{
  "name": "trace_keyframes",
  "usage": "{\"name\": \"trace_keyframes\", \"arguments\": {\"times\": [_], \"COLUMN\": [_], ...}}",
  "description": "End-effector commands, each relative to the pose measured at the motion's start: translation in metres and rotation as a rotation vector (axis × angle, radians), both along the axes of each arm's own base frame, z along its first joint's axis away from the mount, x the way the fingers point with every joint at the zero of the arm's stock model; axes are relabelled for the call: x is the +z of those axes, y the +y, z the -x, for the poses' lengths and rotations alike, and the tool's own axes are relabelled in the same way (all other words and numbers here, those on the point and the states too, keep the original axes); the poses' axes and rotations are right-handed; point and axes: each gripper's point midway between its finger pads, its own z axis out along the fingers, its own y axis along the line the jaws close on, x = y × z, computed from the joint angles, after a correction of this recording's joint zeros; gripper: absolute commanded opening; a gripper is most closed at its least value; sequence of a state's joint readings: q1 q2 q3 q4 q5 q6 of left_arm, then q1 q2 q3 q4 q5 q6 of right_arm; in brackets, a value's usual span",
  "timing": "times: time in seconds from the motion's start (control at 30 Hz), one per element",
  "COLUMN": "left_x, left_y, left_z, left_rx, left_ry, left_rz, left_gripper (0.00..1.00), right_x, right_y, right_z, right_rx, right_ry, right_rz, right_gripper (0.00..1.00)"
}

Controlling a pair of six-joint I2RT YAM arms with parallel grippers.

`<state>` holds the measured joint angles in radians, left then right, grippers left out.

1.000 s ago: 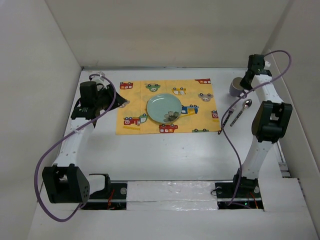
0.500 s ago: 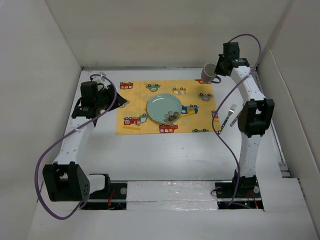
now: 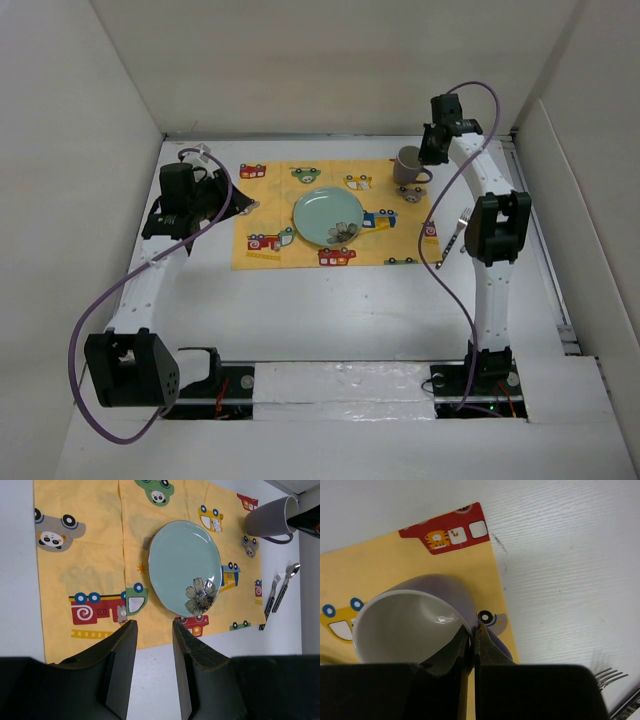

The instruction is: Set the dinner table for one person

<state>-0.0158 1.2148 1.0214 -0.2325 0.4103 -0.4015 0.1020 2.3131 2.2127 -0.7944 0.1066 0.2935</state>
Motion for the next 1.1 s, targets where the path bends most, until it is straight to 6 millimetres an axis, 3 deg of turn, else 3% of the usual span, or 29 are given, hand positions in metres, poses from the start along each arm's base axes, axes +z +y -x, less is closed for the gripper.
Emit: {"name": "trace_keyframes", "arguments": {"times": [0.0, 0.2, 0.4, 0.43, 0.47, 0.63, 0.77, 0.8, 0.83, 0.87, 0.9, 0.93, 0.97, 1.0, 1.07], "left_x": [0.010, 0.006, 0.006, 0.007, 0.006, 0.006, 0.006, 0.007, 0.007, 0.007, 0.007, 0.007, 0.004, 0.002, -0.005], "left_y": [0.001, 0.002, 0.003, 0.003, 0.003, 0.002, 0.001, 0.000, -0.001, -0.002, -0.003, -0.003, -0.004, -0.004, -0.005], "left_z": [0.007, 0.011, 0.013, 0.013, 0.013, 0.014, 0.016, 0.017, 0.018, 0.019, 0.019, 0.020, 0.021, 0.021, 0.023], "left_rx": [-0.001, 0.005, 0.006, 0.009, 0.008, 0.005, -0.003, -0.007, -0.010, -0.016, -0.017, -0.019, -0.024, -0.023, -0.025], "left_ry": [-0.041, -0.034, -0.037, -0.040, -0.037, -0.037, -0.033, -0.034, -0.033, -0.032, -0.034, -0.035, -0.030, -0.028, -0.013], "left_rz": [-0.009, -0.014, -0.015, -0.017, -0.016, -0.014, -0.008, -0.004, -0.002, 0.005, 0.008, 0.010, 0.015, 0.016, 0.021], "left_gripper": [0.31, 0.31, 0.31, 0.31, 0.31, 0.31, 0.31, 0.31, 0.31, 0.31, 0.31, 0.31, 0.31, 0.31, 0.31], "right_x": [0.056, 0.052, 0.022, 0.021, 0.022, 0.048, 0.087, 0.081, 0.113, 0.119, 0.090, 0.117, 0.122, 0.114, 0.085], "right_y": [0.014, 0.018, 0.018, 0.019, 0.020, 0.017, -0.001, -0.007, -0.019, -0.025, -0.032, -0.039, -0.047, -0.047, -0.047], "right_z": [-0.022, -0.020, -0.013, -0.013, -0.014, -0.021, -0.020, -0.014, -0.009, -0.002, 0.015, 0.033, 0.038, 0.049, 0.088], "right_rx": [0.029, 0.035, 0.036, 0.037, 0.039, 0.039, 0.016, 0.005, -0.018, -0.030, -0.045, -0.060, -0.075, -0.078, -0.086], "right_ry": [-0.155, -0.145, -0.056, -0.054, -0.062, -0.120, -0.190, -0.171, -0.243, -0.255, -0.186, -0.242, -0.283, -0.281, -0.257], "right_rz": [-0.037, -0.033, -0.026, -0.032, -0.037, -0.083, -0.102, -0.103, -0.109, -0.108, -0.105, -0.102, -0.100, -0.104, -0.103], "right_gripper": [0.00, 0.00, 0.00, 0.02, 0.11, 0.39, 0.50, 0.50, 0.50, 0.50, 0.47, 0.30, 0.17, 0.03, 0.00]}}
